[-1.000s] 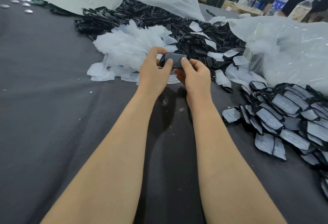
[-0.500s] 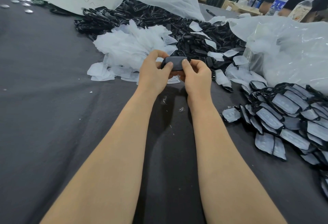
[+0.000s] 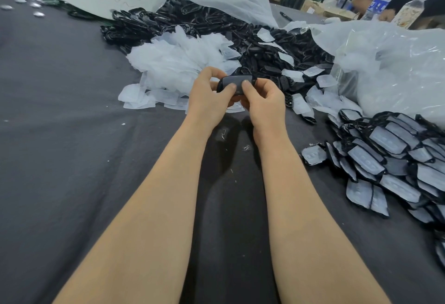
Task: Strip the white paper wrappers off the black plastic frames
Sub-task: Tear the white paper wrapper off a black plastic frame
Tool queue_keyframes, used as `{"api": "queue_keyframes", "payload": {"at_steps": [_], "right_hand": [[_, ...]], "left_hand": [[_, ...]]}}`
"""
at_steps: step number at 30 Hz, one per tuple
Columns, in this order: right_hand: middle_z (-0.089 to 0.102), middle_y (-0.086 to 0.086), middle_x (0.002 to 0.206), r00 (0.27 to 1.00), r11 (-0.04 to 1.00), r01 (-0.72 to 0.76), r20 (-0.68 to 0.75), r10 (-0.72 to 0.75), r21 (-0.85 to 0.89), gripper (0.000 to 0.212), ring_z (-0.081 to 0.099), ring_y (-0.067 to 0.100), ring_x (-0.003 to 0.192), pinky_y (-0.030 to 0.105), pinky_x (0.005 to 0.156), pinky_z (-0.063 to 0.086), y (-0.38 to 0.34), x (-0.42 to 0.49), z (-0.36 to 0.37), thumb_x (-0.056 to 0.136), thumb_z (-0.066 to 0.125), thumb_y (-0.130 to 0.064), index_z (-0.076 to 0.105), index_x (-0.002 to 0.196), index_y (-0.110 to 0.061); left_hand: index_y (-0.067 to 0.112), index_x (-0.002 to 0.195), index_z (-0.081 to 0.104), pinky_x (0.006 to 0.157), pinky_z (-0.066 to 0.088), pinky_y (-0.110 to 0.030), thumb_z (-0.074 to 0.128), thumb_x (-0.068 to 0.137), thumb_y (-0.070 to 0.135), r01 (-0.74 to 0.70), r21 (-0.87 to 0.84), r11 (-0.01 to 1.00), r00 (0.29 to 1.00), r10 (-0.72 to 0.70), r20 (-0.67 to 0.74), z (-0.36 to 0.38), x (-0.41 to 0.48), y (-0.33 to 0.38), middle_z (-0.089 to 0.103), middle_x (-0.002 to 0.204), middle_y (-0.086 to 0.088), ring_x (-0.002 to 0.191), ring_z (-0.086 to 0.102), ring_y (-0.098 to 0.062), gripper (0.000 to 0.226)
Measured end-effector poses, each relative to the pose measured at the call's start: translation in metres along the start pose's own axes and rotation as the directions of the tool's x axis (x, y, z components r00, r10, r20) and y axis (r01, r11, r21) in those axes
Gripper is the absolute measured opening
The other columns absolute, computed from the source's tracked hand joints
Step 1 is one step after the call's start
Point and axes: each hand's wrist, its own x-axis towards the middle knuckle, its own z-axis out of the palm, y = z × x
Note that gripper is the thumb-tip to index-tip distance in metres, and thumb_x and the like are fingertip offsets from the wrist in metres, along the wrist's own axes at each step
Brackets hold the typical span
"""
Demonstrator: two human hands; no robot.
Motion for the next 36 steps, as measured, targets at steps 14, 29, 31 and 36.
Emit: {"api": "queue_keyframes", "payload": {"at_steps": [14,29,31,36], "right_hand": [[0.069,0.017,0.098,0.999,0.977,0.023,-0.038,-0.032,-0.213,0.018,0.066,0.029,0.093,0.046,0.090,0.052,-0.0007,-0.0004,0.0049,0.094,0.055,-0.010,0.062,0.107,-0.001],[0.068,0.015,0.099,0.999,0.971,0.036,-0.012,-0.040,-0.237,0.018,0.065,0.030,0.094,0.047,0.091,0.050,-0.0013,-0.0032,0.0068,0.090,0.059,-0.007,0.059,0.108,-0.003],[0.068,0.015,0.100,0.999,0.979,0.012,-0.039,-0.020,-0.203,0.020,0.065,0.030,0.095,0.048,0.092,0.050,-0.0004,-0.0022,0.0061,0.090,0.058,-0.006,0.060,0.109,-0.001],[0.070,0.017,0.092,1.000,0.993,0.008,-0.023,-0.011,-0.117,0.018,0.067,0.023,0.080,0.038,0.084,0.057,0.0017,-0.0004,0.0042,0.093,0.054,-0.002,0.063,0.108,0.002]], "left_hand": [[0.024,0.095,0.047,0.087,0.054,-0.045,0.064,0.087,0.014,0.041,0.124,0.991,0.998,-0.036,-0.045,0.0007,-0.0009,0.0002,0.065,0.095,-0.008,0.090,0.068,-0.027,0.021],[0.022,0.098,0.048,0.077,0.057,-0.031,0.062,0.089,0.011,-0.049,0.236,0.971,0.997,0.063,-0.053,0.0005,-0.0030,-0.0020,0.069,0.083,-0.009,0.074,0.070,-0.017,0.019],[0.024,0.100,0.049,0.072,0.057,-0.024,0.060,0.090,0.010,-0.045,0.224,0.974,0.998,0.054,-0.031,0.0004,-0.0026,-0.0031,0.067,0.077,-0.003,0.061,0.066,-0.005,0.020],[0.027,0.108,0.053,0.050,0.042,-0.018,0.053,0.094,0.008,0.019,0.171,0.985,0.999,-0.012,-0.041,-0.0005,0.0008,-0.0016,0.070,0.093,-0.016,0.070,0.069,-0.012,0.024]]}}
